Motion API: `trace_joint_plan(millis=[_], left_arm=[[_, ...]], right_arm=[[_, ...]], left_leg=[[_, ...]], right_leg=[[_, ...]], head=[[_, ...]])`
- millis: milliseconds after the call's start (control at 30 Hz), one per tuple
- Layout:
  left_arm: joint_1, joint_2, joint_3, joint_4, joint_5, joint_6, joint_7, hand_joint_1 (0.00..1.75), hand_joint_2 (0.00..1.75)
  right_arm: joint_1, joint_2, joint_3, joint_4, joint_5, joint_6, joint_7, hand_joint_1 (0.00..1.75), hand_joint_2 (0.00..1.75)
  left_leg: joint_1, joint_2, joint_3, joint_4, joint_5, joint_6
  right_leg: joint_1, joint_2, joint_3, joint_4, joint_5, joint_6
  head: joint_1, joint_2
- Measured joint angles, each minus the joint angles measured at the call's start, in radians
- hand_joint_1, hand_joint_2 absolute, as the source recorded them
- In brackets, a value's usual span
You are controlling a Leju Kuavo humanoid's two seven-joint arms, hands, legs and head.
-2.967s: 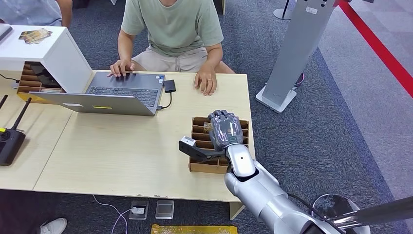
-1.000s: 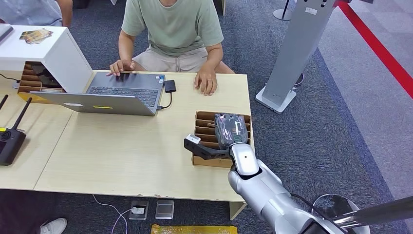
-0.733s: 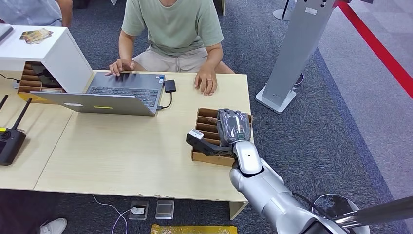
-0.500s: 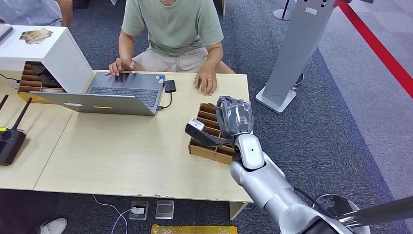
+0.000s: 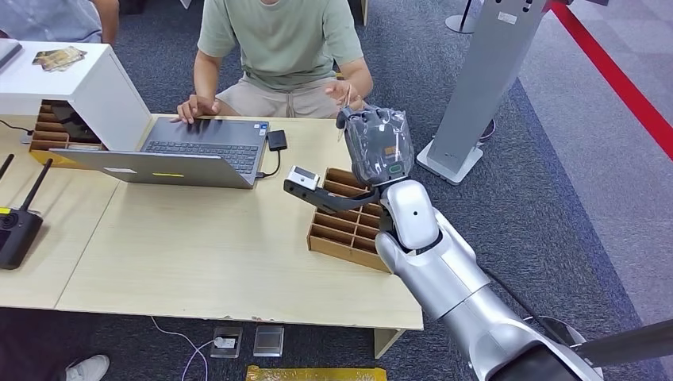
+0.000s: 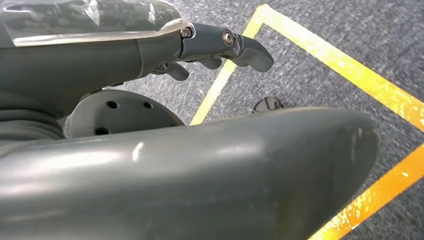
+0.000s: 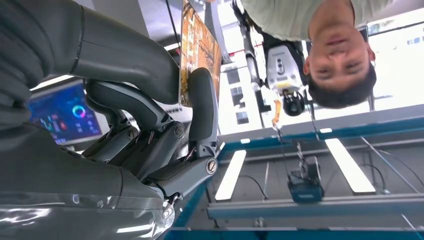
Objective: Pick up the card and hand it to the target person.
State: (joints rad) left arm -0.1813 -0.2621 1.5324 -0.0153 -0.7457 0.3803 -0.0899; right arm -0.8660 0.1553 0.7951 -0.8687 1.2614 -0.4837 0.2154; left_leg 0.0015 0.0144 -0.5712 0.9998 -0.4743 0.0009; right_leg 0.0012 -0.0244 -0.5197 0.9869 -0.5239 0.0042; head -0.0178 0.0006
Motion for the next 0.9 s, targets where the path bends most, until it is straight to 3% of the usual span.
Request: trace_joint_plan(millis=[333,600,700,733,833,900], left_arm=[[-0.001,0.017,0.000,0.000,-0.065,-0.023,0.021,0.00,0.00],[-0.001,0.024,0.000,0.000,-0.100,-0.023,0.050,0.00,0.00],[0.000,0.027,0.000,0.000,-0.101,-0.023,0.051,0.00,0.00],[0.000,0.028,0.000,0.000,-0.100,-0.023,0.050,0.00,0.00],[0.000,0.030,0.000,0.000,-0.095,-0.023,0.045,0.00,0.00],[0.000,0.031,0.000,0.000,-0.089,-0.023,0.041,0.00,0.00]], right_arm=[[-0.093,0.046,0.007,0.055,0.018,0.002,-0.026,1.53,1.75],[-0.119,0.095,0.006,0.133,-0.134,0.025,-0.090,1.46,1.75],[-0.126,0.109,0.006,0.162,-0.202,0.053,-0.103,1.06,1.75],[-0.128,0.112,0.006,0.171,-0.222,0.065,-0.107,0.71,1.75],[-0.130,0.118,0.006,0.192,-0.273,0.099,-0.112,0.00,1.75],[-0.130,0.121,0.006,0.202,-0.294,0.107,-0.113,0.00,1.75]], left_leg=[[0.000,0.000,-0.001,0.000,0.000,0.000],[0.000,0.000,-0.001,0.000,0.000,0.000],[0.000,0.000,-0.001,0.000,0.000,0.000],[0.000,0.000,-0.001,0.000,0.000,0.000],[0.000,0.000,-0.001,0.000,0.000,0.000],[0.000,0.000,-0.001,0.000,0.000,0.000]], right_leg=[[0.000,0.000,0.000,0.000,0.000,0.000],[0.000,0.000,0.000,0.000,0.000,0.000],[0.000,0.000,0.000,0.000,0.000,0.000],[0.000,0.000,0.000,0.000,0.000,0.000],[0.000,0.000,0.000,0.000,0.000,0.000],[0.000,0.000,0.000,0.000,0.000,0.000]], head=[[-0.001,0.000],[0.000,0.000],[0.000,0.000],[0.000,0.000],[0.000,0.000],[0.000,0.000]])
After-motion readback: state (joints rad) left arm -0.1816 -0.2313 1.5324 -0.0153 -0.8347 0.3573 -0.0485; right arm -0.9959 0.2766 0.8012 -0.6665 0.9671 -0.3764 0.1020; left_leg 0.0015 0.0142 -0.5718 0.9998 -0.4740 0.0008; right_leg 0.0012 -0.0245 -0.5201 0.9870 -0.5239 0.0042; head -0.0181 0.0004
